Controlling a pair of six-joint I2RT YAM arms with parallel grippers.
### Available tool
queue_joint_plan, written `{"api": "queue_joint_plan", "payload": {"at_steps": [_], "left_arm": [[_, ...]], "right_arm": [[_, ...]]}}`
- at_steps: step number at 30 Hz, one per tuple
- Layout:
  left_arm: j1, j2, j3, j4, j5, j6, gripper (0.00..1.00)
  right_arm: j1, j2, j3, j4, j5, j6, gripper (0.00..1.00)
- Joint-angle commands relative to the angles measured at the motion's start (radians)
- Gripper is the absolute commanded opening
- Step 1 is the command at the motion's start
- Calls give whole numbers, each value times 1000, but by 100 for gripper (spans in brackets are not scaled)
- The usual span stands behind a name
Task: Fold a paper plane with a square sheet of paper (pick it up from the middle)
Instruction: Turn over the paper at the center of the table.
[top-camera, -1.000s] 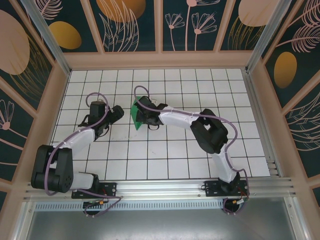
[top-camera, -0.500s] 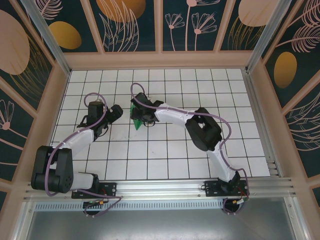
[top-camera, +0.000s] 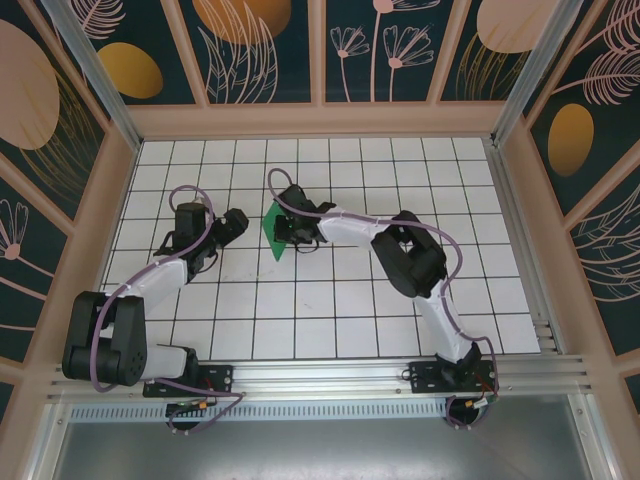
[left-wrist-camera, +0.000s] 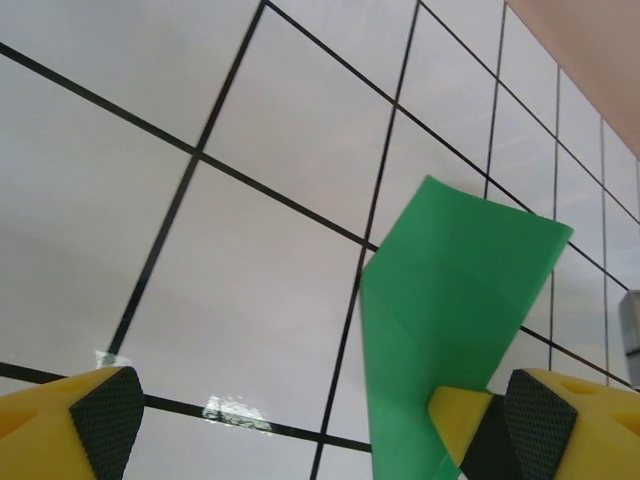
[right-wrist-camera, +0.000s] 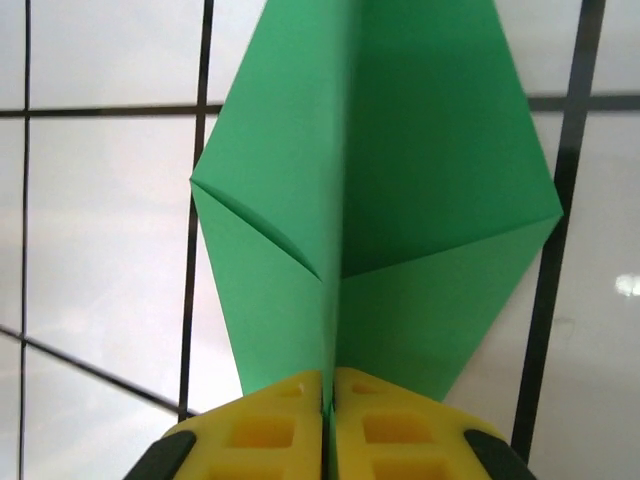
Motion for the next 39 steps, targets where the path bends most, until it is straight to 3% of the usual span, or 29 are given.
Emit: {"api": "queue_joint_plan", "payload": {"at_steps": [1,6,11,16,20,26,35,39], "left_arm": [[7,0,-16,65,96,22,94],[7,0,-35,147,241,45,88],[-2,9,-57,269,388,13,78],[-48,24,-79,360,407,-18,71],[-104,94,-76,462,443,-43,61],[-147,201,-34,541,459,-59,49],[-183,329,30,671,514,-82,46],[-194,406,85,638,491,-64,42]], "right_arm": [[-37,-123,-107,138,-198,-151,6],[-125,-204,-240,191,-485,-289,5],[-161,-203,-252,58,-571,-453,5],[-181,-193,-255,-7,-618,-561,5],[-199,-165,-242,-48,-707,-624,6],[-237,-147,-249,-33,-807,-624,6],[-254,-82,-237,-88,-915,-664,9],[-258,-65,-233,-103,-938,-674,10]]}}
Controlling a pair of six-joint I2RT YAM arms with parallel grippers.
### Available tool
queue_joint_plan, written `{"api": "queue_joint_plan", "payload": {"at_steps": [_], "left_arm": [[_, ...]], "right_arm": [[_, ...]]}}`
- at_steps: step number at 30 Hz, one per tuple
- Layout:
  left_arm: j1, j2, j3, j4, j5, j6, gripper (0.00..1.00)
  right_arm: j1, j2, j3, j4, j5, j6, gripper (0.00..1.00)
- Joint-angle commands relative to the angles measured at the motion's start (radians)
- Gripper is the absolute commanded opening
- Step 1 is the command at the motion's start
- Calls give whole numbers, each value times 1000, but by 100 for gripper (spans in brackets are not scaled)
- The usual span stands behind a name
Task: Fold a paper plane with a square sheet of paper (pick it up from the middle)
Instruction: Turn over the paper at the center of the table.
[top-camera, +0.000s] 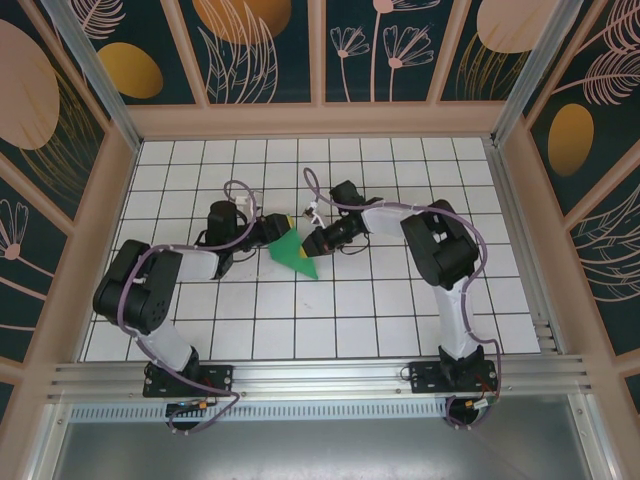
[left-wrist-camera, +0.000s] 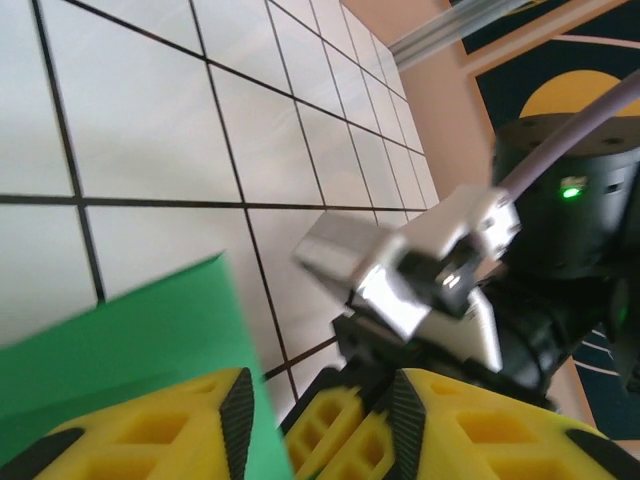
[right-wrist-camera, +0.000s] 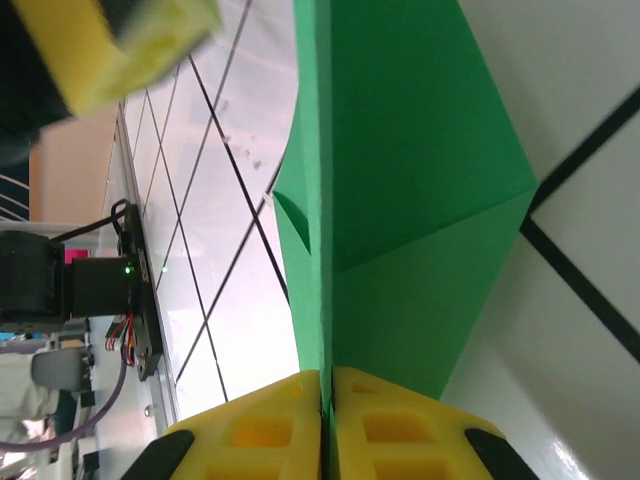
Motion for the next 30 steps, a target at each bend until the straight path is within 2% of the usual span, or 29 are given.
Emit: {"api": "queue_joint_plan", "payload": {"at_steps": [1,6,13,17,20,23,27,30], "left_arm": [[-11,74,58,21,2,8,40],[-21,161,116,-67,-49,25,31],[-25,207,164,-170,-118,53,24],[-24,228,169,-183,-130,58,23],[-25,242,175,-198,-141,68,23],[-27,248,186,-216,-155,75,22],[-30,256,205,-246,-165,91,22],[-31,266,216,-262,-170,96,22]], "right_arm": [[-11,20,14,-40,-62,-41,11],[-20,39,25,-60,-51,-32,15],[-29,29,14,-31,16,29,20],[-65,-7,-4,3,84,84,28],[-74,-76,-58,65,157,131,40],[-68,-177,-125,121,303,171,48],[-21,-282,-194,167,516,181,51],[38,-313,-213,205,572,197,47]]}}
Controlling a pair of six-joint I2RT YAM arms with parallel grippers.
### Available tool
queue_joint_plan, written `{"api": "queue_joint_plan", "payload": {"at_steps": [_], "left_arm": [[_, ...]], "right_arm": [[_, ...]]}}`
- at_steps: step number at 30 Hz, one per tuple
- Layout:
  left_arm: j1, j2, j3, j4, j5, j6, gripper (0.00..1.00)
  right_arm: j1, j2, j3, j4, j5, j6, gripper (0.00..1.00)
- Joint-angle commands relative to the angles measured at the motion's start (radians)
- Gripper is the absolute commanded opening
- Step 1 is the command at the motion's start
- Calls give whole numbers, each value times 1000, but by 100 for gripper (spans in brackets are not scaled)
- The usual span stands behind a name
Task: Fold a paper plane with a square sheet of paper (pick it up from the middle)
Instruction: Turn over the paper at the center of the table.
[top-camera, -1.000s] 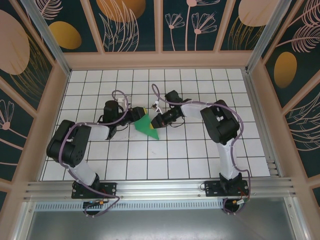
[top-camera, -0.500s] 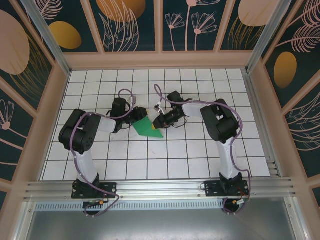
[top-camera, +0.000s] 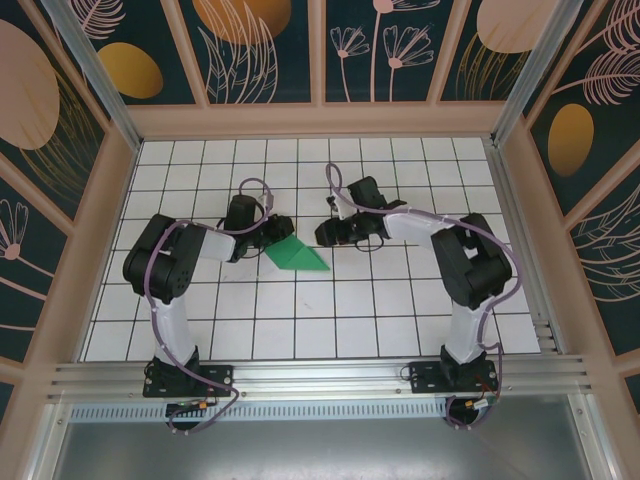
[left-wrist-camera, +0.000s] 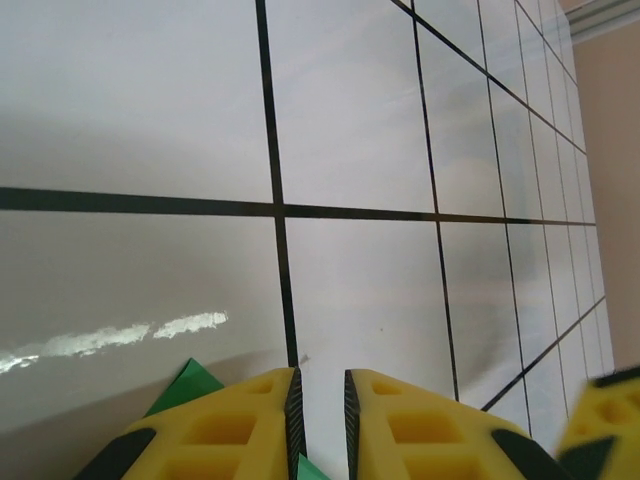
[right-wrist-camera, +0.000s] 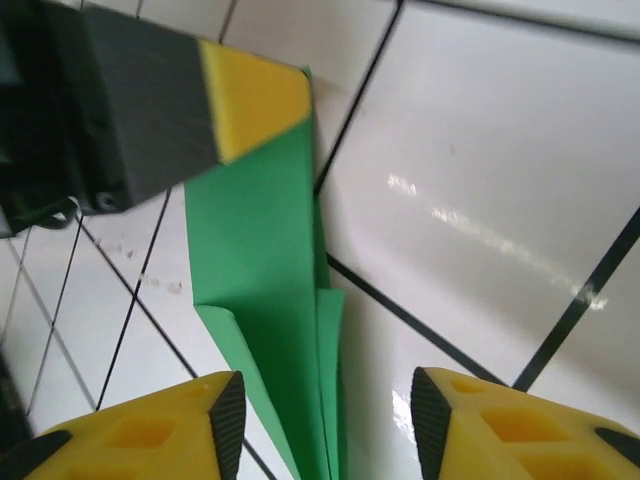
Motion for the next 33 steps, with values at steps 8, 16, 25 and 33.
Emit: {"api": "queue_joint_plan", "payload": {"at_steps": [8,16,25,33], "left_arm": [[-11,31,32,-60,-18,40,22],[-11,-4,35,-70,-7,37,22],[-10,-225,-52,-104,-132,-71,46],[-11,-424,-219,-185,-191,-187,53]], "right_arm": [[133,64,28,116,73,57,37],[107,139,23,189,75,117,33],[55,140,-94,316,53,280,31],[65,136,-114,313,74,310,29]]}}
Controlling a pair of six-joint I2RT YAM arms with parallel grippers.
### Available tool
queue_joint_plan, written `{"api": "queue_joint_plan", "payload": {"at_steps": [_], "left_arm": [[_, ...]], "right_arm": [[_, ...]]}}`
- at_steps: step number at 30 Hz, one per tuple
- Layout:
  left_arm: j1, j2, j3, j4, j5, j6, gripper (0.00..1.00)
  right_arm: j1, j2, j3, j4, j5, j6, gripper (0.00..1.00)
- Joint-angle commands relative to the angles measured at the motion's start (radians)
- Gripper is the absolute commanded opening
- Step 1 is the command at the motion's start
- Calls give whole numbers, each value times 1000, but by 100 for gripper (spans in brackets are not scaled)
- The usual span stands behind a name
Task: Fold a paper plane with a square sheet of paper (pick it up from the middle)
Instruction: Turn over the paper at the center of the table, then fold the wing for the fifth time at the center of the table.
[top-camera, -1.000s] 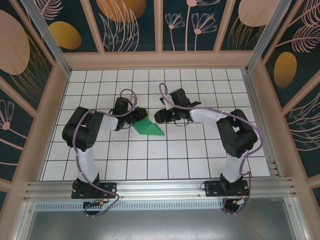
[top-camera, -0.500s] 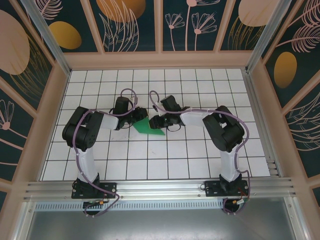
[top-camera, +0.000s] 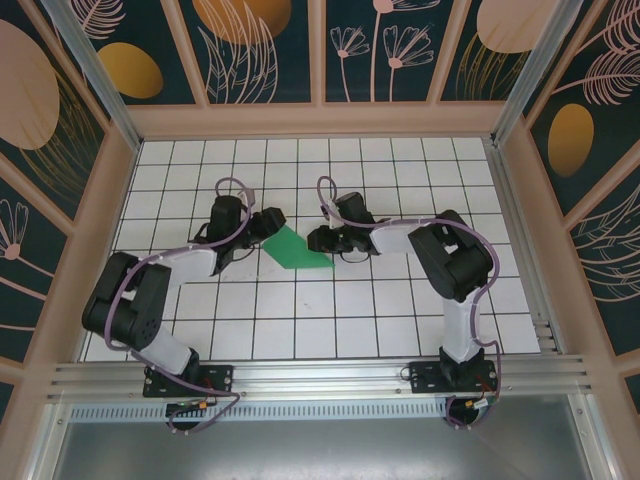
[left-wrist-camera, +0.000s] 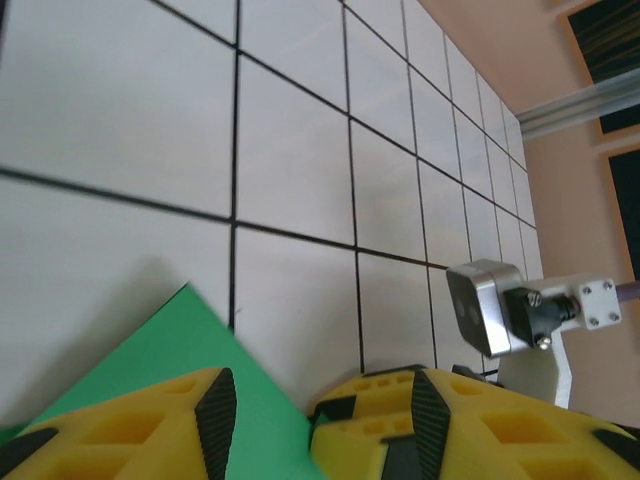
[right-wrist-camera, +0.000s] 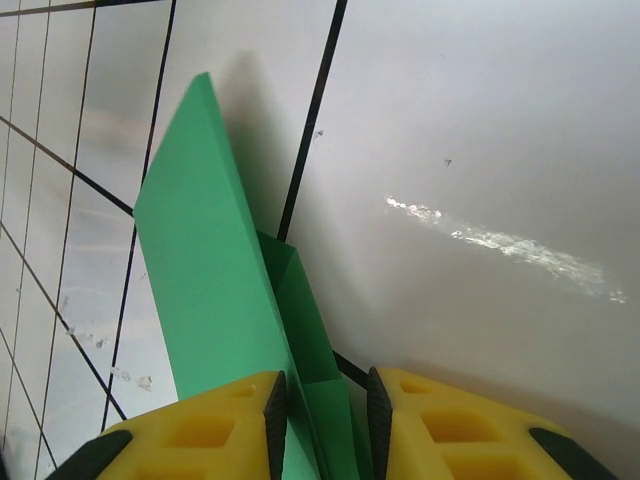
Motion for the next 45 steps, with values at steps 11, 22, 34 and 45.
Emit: {"api": "queue_joint_plan", "payload": {"at_steps": [11,22,34,45], "left_arm": [[-35,-147,-225,-40,19,-209,52],[-79,-28,-251,196,73,-406,49],[-83,-33,-240,103,-2,-435,50],[-94,34,-199,156,28,-472,44]], "right_arm": [[14,22,-26,-18,41,163,10],[2,25,-99,128,-42,400,10],[-15,36,-154,222,-74,510,8],[-20,43,-171,273,-104,535,8]]}}
